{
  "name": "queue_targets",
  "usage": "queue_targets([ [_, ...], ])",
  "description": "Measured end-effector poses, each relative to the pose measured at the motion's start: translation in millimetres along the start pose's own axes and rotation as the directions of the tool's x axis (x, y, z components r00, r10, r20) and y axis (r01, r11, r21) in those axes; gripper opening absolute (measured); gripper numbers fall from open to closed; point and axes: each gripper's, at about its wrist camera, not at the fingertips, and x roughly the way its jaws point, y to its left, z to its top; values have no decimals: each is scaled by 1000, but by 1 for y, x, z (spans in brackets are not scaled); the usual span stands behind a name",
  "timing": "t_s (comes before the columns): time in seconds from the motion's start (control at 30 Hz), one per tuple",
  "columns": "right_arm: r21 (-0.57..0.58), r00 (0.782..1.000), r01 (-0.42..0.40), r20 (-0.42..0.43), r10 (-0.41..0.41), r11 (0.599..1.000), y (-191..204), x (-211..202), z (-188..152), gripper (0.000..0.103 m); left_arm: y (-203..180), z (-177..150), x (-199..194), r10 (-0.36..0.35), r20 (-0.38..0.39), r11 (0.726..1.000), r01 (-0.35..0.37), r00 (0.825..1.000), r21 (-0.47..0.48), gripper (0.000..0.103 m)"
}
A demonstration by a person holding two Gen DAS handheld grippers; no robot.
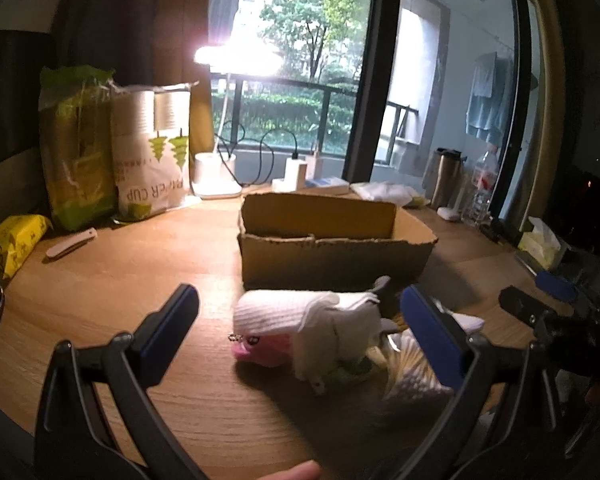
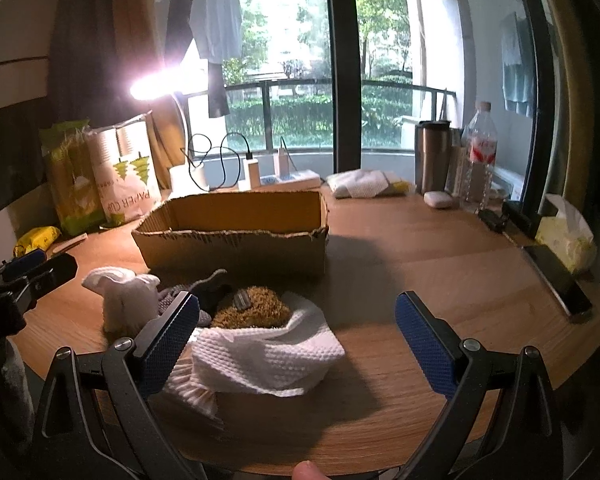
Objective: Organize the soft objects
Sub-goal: 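Lower both tools onto the white waffle towel and close them on it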
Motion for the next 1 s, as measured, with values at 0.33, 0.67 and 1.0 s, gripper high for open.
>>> queue_targets([
  [0.33, 24, 999, 4, -51, -3, 1000, -11, 22, -8, 100, 12, 2, 47, 5, -123, 1000, -6, 992, -10, 92],
  [0.67, 36, 997, -3, -71, 6, 999, -14, 30, -12, 100, 23, -1, 70, -65, -218, 993, 42, 974, -108, 57],
  [1.0, 33, 997, -7, -82, 10, 999, -14, 32, -14, 100, 38, -1, 67, -160, -196, 972, 121, 967, -200, 18],
])
